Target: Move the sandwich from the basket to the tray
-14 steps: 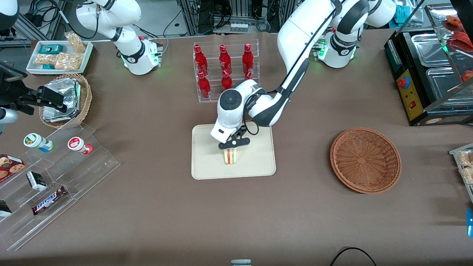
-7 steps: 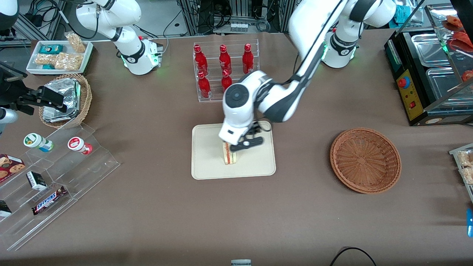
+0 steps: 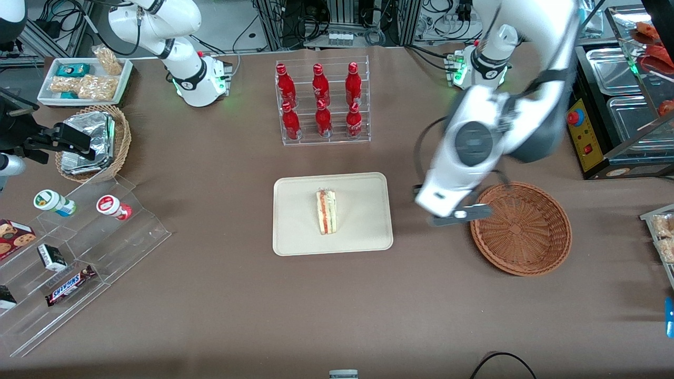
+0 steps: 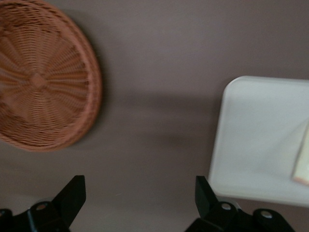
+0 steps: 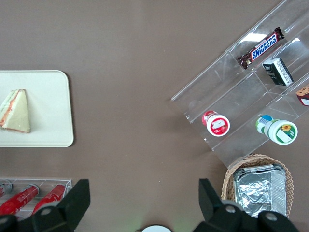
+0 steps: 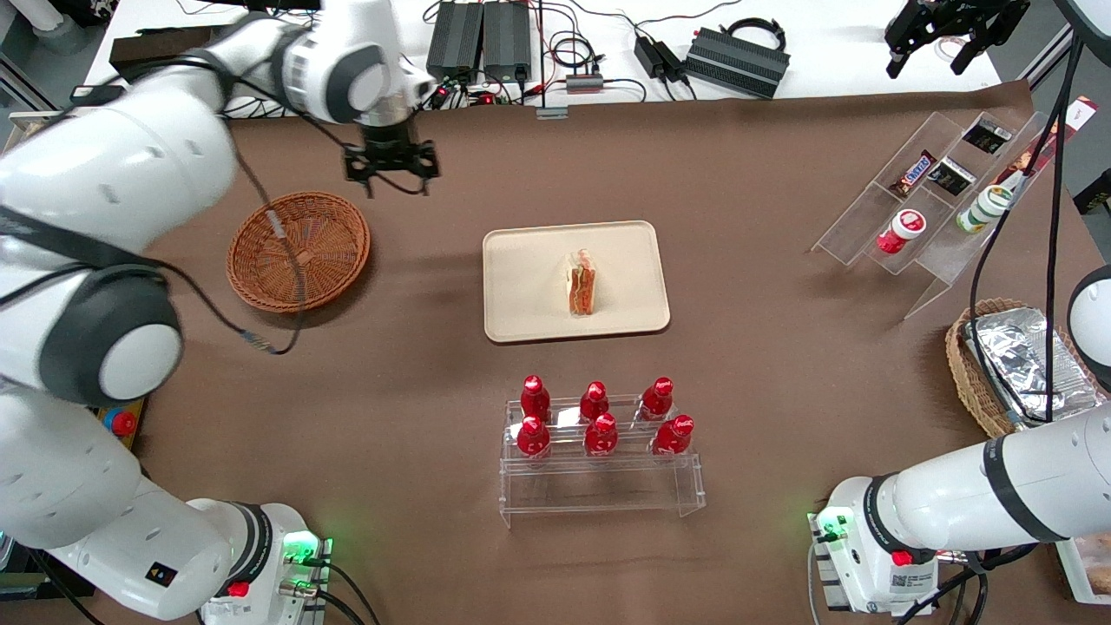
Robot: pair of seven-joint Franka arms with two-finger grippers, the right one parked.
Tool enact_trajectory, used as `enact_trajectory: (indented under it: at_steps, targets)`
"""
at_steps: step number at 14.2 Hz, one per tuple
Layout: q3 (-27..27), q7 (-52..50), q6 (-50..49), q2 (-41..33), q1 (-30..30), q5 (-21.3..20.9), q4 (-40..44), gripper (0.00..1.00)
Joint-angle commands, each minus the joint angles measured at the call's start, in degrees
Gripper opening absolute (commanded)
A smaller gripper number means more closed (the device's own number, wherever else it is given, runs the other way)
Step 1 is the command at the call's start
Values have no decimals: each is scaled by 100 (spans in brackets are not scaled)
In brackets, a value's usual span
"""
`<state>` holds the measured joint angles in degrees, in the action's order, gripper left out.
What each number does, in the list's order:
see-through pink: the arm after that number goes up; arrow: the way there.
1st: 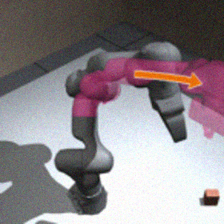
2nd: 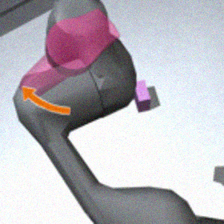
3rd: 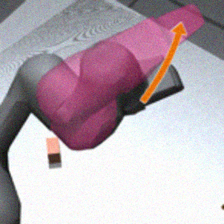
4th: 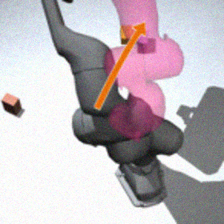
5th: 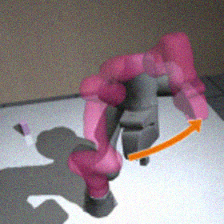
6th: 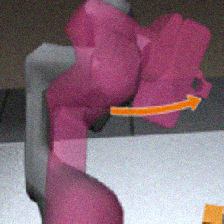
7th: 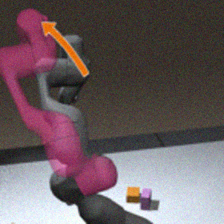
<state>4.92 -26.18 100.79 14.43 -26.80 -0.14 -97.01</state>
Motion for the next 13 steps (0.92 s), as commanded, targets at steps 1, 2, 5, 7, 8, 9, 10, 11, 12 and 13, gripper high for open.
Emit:
enact_trajectory:
  at_steps: [1,2,5,7,8,9,10,11,12,13]
  targets:
    - [-61,1479,-619,-879,691,76,-485,100]
    - [-53,1901,-752,-1081,894,67,-485,100]
    - [-61,2318,-859,-1530,1351,-12,-476,100]
    - [-437,2607,-903,-1750,2035,-38,-415,100]
    - [-779,2644,-938,-1768,2500,-38,-310,100]
    - [-1078,2644,-956,-1760,2826,-38,-179,100]
    - [-1203,2644,-947,-1742,2986,-38,-73,100]
    - [-1239,2644,-921,-1725,3049,-38,32,100]
    - [-1248,2644,-912,-1725,3110,-38,103,100]
    - [-1300,2644,-929,-1725,3180,-30,191,100]
